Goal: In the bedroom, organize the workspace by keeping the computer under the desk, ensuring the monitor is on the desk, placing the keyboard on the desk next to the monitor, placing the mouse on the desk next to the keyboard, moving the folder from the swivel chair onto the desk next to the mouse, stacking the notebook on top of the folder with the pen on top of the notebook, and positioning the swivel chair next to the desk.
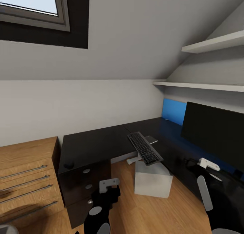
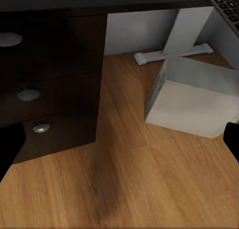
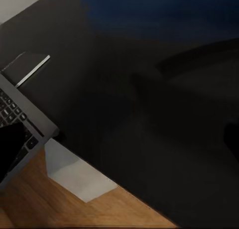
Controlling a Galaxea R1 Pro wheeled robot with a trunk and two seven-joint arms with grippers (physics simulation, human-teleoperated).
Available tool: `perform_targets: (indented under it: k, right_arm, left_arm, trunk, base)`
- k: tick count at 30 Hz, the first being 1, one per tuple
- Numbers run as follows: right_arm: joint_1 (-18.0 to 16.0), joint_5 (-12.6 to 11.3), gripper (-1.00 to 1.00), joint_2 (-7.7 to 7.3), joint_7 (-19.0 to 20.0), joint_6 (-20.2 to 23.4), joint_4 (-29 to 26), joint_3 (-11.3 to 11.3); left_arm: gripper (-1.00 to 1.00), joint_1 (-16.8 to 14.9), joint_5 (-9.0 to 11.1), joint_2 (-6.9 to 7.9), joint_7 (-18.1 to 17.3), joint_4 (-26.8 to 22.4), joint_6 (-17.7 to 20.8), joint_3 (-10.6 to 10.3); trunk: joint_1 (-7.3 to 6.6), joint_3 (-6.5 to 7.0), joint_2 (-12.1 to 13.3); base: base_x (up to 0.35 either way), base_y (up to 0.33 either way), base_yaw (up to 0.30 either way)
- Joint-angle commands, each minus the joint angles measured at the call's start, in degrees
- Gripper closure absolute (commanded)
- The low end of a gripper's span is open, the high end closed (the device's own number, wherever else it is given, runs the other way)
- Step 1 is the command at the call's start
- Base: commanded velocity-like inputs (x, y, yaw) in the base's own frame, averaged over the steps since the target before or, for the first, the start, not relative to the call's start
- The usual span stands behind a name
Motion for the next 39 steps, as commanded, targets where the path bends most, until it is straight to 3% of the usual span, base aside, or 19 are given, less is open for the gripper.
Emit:
perform_targets:
  k: [1,2,6,9,12,13,20,22,25,31,35,39]
  right_arm:
    - [0.0,-0.6,-1.0,-0.02,0.1,0.2,0.2,0.0]
    - [0.0,-0.9,-1.0,-0.02,3.8,0.2,1.3,0.0]
    - [0.0,-3.0,-1.0,-0.16,12.1,0.2,5.3,-0.2]
    - [0.0,-4.6,-1.0,-0.22,15.7,0.2,7.1,-0.2]
    - [0.0,-8.1,-1.0,-0.23,18.4,0.3,8.8,-0.3]
    - [0.0,-10.6,-1.0,-0.24,19.1,0.3,9.6,-0.4]
    - [0.0,-22.6,-1.0,-1.1,20.2,0.3,14.1,-0.5]
    - [0.0,-24.4,-1.0,-1.31,20.2,0.3,14.9,-0.4]
    - [0.0,-26.5,-1.0,-1.47,20.1,0.3,16.6,-0.4]
    - [-0.1,-28.0,-1.0,-1.37,20.1,-0.1,20.2,-0.3]
    - [-0.1,-28.7,-1.0,0.15,20.2,-1.2,21.4,-0.3]
    - [-0.1,-31.7,-1.0,1.66,20.2,-1.5,21.6,-0.4]
  left_arm:
    - [-1.0,-0.1,0.3,0.0,0.5,-0.1,0.2,-0.1]
    - [-1.0,-0.1,0.3,-0.01,0.5,-0.2,0.1,-0.1]
    - [-1.0,-0.1,0.3,-0.03,0.6,-0.3,0.1,-0.1]
    - [-1.0,-0.1,0.3,-0.05,0.6,-0.3,0.1,-0.1]
    - [-1.0,-0.1,0.3,-0.07,0.7,-0.3,0.1,-0.1]
    - [-1.0,-0.1,0.3,-0.08,0.7,-0.3,0.1,-0.1]
    - [-1.0,-0.1,0.2,-0.08,0.7,-0.4,0.1,0.1]
    - [-1.0,-0.1,0.2,-0.08,0.7,-0.4,0.1,0.1]
    - [-1.0,-0.1,0.2,-0.08,0.7,-0.4,0.1,0.0]
    - [-1.0,-0.1,0.2,-0.08,0.7,-0.4,0.1,-0.1]
    - [-1.0,-0.1,0.2,-0.13,0.7,-0.4,0.1,-0.1]
    - [-1.0,-0.1,0.2,-0.16,0.7,-0.4,0.1,-0.2]
  trunk:
    - [0.0,-0.07,0.0]
    - [0.0,-0.07,0.0]
    - [0.22,-0.25,-0.4]
    - [0.88,-0.79,-1.6]
    - [1.54,-1.33,-2.9]
    - [1.76,-1.51,-3.3]
    - [3.29,-2.76,-6.1]
    - [3.73,-3.12,-6.9]
    - [4.39,-3.66,-8.1]
    - [5.71,-4.74,-10.5]
    - [6.59,-5.46,-12.1]
    - [7.47,-6.17,-13.7]
  base:
    - [-0.004,-0.003,0.0]
    - [-0.002,-0.001,0.0]
    - [0.0,0.0,0.0]
    - [0.0,0.0,0.0]
    - [0.0,0.0,0.0]
    - [0.0,0.0,0.0]
    - [0.0,0.0,0.0]
    - [0.0,0.0,0.0]
    - [0.0,0.0,0.0]
    - [0.0,0.0,0.0]
    - [0.0,0.0,0.0]
    - [0.0,0.0,0.0]
